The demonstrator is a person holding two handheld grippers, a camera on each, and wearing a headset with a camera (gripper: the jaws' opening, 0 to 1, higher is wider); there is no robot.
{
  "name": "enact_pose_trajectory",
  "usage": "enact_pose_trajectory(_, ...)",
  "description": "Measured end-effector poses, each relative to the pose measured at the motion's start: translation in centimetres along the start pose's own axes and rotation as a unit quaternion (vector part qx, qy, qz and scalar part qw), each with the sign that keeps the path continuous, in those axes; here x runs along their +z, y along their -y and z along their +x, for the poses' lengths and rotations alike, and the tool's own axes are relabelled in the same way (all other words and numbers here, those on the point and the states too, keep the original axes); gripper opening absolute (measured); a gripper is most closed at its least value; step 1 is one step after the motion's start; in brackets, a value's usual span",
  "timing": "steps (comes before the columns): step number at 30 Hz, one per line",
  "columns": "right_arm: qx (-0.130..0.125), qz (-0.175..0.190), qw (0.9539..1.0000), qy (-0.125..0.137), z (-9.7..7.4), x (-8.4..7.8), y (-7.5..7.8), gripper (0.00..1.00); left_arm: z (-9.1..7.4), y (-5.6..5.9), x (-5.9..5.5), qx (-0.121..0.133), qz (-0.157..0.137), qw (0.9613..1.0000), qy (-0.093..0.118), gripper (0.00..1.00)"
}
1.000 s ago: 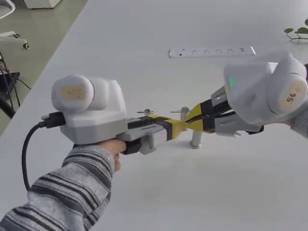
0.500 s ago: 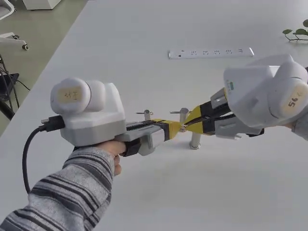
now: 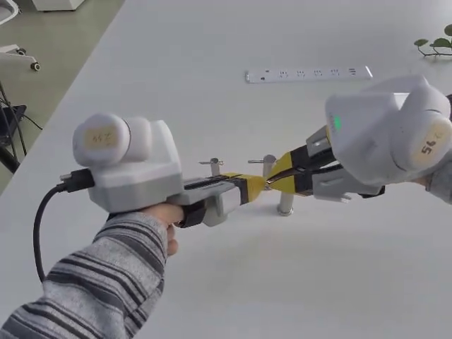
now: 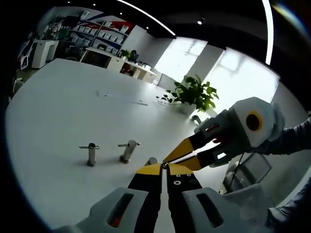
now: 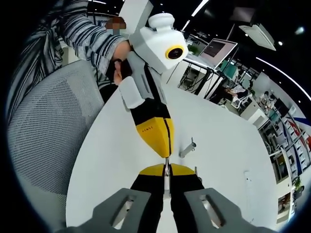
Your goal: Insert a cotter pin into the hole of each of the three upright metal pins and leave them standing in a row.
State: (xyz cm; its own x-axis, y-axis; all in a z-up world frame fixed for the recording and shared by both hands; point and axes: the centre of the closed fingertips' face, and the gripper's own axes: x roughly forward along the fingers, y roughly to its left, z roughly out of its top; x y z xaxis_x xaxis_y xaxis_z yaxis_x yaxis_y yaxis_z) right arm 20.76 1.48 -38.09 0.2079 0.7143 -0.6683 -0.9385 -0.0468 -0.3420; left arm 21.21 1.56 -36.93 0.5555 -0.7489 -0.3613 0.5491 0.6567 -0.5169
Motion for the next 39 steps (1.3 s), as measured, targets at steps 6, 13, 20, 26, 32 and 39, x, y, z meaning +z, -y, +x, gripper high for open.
enact_pose_trajectory(6, 0.011, 0.065, 0.9978, 0.006, 0.1, -0.4, -0.3, 0.0, 0.1, 0.1, -0.3, -0.005, 0.037, 0.9993, -0.008, 0.0)
enact_pose_trajectory(13, 0.031, 0.18, 0.9825, 0.037, -0.3, -0.9, -0.7, 0.08, -0.2, 0.2, -0.6, -0.015, 0.103, 0.9944, -0.018, 0.0)
enact_pose_trajectory(20, 0.07, 0.281, 0.9537, 0.081, -1.0, -0.8, -1.5, 0.09, -0.9, 0.8, -1.5, -0.043, 0.189, 0.9806, -0.027, 0.0)
enact_pose_trajectory(26, 0.112, 0.338, 0.9278, 0.113, -1.3, -0.8, -2.9, 0.1, -1.4, 1.5, -2.4, -0.076, 0.213, 0.9736, -0.03, 0.0)
enact_pose_trajectory(32, 0.131, 0.34, 0.9238, 0.116, -1.4, -0.9, -4.2, 0.1, -1.8, 2.4, -2.7, -0.103, 0.212, 0.9714, -0.024, 0.0)
enact_pose_trajectory(39, 0.147, 0.343, 0.9182, 0.132, -1.5, 0.2, -5.1, 0.07, -2.1, 3.1, -2.3, -0.129, 0.173, 0.9764, -0.004, 0.0)
